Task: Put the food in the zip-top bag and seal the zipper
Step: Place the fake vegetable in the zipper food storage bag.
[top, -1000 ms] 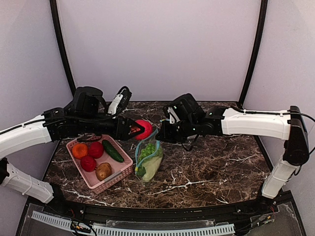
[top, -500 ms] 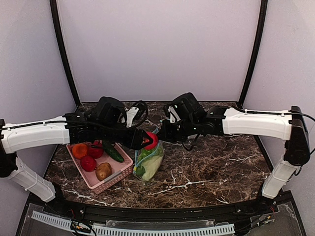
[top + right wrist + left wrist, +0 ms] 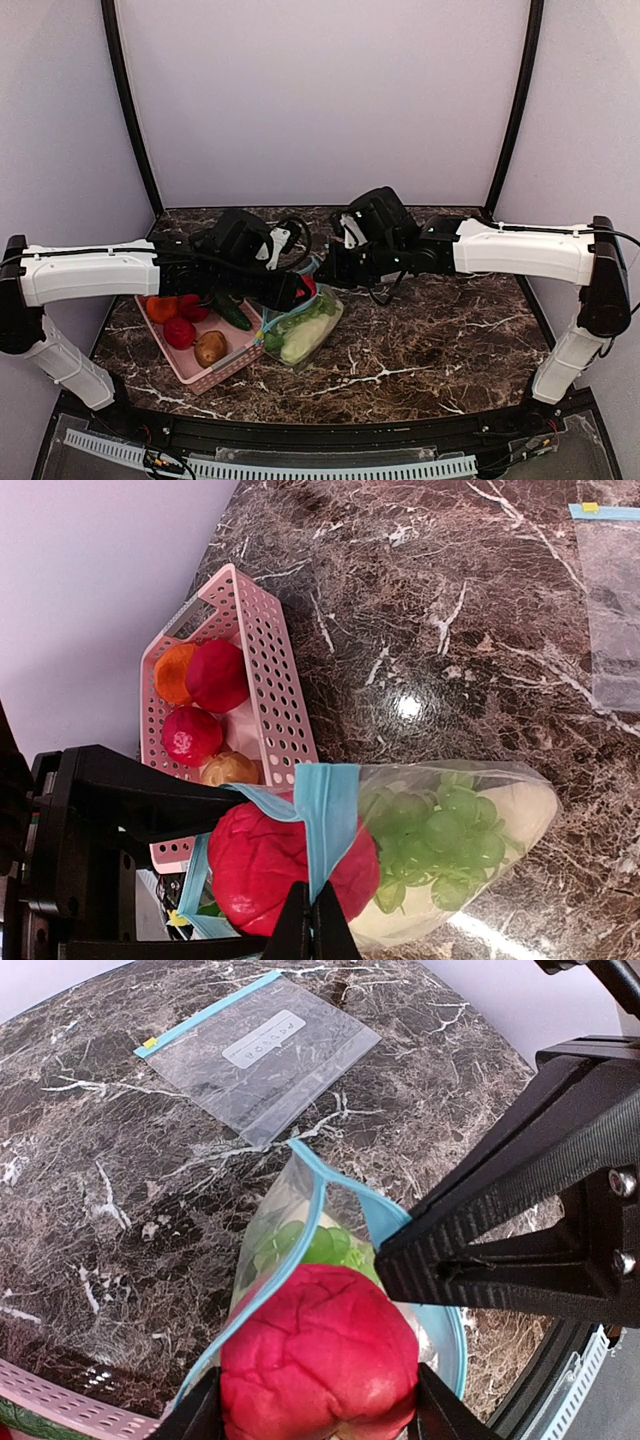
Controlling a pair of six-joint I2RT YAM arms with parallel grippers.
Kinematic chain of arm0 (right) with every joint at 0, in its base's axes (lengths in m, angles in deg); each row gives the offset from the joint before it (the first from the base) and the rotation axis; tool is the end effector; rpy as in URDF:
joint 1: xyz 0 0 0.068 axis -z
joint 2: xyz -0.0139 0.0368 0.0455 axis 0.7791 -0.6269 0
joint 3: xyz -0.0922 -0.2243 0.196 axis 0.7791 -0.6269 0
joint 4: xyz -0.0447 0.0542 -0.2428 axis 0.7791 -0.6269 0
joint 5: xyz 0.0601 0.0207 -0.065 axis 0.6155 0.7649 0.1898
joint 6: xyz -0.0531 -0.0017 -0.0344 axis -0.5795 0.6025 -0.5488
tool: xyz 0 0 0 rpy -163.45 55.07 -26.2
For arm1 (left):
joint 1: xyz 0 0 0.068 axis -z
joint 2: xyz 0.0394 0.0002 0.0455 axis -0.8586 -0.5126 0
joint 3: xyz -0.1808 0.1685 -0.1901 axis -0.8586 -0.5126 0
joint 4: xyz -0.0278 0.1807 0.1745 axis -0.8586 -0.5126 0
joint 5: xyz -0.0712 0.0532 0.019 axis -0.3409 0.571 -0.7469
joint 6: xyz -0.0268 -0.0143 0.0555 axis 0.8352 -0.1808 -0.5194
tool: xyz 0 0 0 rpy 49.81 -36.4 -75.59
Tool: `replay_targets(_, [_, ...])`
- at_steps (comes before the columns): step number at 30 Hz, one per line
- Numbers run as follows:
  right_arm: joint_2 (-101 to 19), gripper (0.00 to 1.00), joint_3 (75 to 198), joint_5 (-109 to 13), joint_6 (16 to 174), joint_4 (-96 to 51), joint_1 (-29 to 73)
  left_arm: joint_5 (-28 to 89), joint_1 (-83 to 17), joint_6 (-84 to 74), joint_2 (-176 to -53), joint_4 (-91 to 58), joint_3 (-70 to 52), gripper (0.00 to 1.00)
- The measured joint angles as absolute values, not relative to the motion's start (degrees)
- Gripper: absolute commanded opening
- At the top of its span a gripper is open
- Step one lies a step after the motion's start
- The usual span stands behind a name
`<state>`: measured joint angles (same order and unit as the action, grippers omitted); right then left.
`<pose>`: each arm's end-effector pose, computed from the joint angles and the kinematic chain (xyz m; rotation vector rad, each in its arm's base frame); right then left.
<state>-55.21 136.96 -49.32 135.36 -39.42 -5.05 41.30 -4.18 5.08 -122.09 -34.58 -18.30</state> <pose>0.2113 0.3262 0.3224 -0.2634 2.4341 1.0521 0.1884 -0.2650 0.3160 0.6263 2.2116 -0.6771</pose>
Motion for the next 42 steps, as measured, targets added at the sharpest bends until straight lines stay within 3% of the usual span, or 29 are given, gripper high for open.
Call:
replay_targets(15, [-55.21, 0.0, 136.13, -48.27, 136.48, -37.26, -5.05, 41.89, -4.03, 8.16, -123.14, -28.54, -20.77, 0.52])
replay_targets(29, [-55.19, 0.0, 135.35, -48.24, 136.7, -36.08, -5.1, 36.47, -3.87, 10.15, -118.39, -33.46, -24.88, 0.86])
replay_targets(42, [-54.89, 0.0, 135.33, -48.27, 136.7, -35.56, -5.1, 35.07, -3.85, 9.62, -110.09, -44.85, -21.95, 0.96])
